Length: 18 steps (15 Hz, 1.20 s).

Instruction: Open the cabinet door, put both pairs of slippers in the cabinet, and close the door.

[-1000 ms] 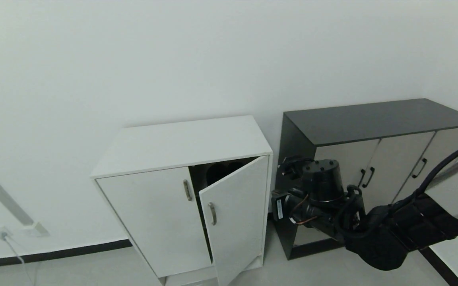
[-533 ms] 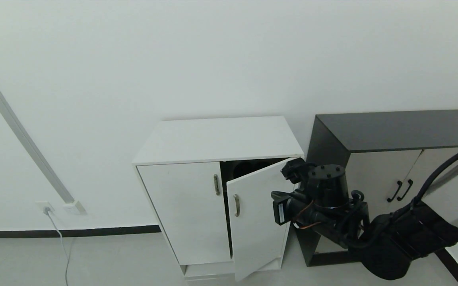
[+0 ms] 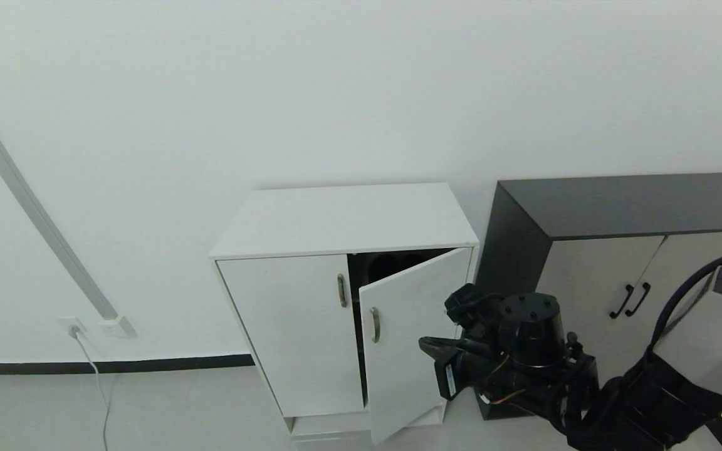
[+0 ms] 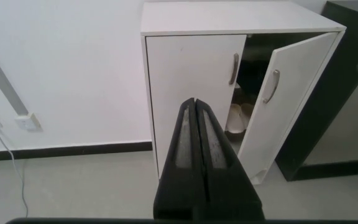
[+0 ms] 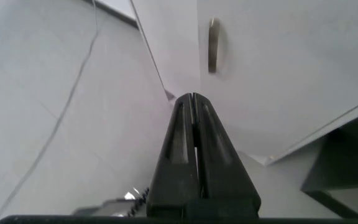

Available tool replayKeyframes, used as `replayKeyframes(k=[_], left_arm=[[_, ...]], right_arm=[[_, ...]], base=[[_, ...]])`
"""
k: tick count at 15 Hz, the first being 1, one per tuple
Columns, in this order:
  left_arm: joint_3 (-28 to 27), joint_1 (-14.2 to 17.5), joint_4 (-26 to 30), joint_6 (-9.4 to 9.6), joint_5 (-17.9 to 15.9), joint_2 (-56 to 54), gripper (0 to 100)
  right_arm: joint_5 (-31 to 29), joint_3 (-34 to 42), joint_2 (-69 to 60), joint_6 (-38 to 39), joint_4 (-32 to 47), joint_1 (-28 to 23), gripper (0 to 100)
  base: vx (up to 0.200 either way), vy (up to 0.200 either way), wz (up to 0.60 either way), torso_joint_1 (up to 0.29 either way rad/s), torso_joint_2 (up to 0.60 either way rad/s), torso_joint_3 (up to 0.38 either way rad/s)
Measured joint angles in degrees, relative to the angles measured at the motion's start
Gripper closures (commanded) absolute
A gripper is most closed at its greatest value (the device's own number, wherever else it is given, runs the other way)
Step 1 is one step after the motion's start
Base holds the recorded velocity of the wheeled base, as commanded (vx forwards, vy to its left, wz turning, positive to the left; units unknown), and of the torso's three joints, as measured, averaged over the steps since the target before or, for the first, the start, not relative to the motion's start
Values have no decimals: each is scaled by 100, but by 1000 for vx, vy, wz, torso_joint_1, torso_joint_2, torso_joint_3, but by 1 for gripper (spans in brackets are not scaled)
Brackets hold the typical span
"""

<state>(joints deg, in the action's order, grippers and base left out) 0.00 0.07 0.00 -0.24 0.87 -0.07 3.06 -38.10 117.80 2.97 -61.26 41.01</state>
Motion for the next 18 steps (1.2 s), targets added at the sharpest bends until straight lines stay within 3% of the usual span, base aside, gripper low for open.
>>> replayKeyframes(k=[5, 11, 18], left_arm=[[0, 0, 0, 2, -7, 0, 100], [0, 0, 0, 0, 0, 0, 100], [0, -5, 0, -5, 0, 0, 100]], right_arm=[[79, 200, 364, -79, -522, 37, 100], [172, 188, 491, -62, -528, 6, 100], [167, -603, 1101, -2, -500, -271, 100]], base=[[160, 0, 0, 0, 2, 6], [0, 0, 0, 0, 0, 0], [0, 0, 0, 0, 0, 0]])
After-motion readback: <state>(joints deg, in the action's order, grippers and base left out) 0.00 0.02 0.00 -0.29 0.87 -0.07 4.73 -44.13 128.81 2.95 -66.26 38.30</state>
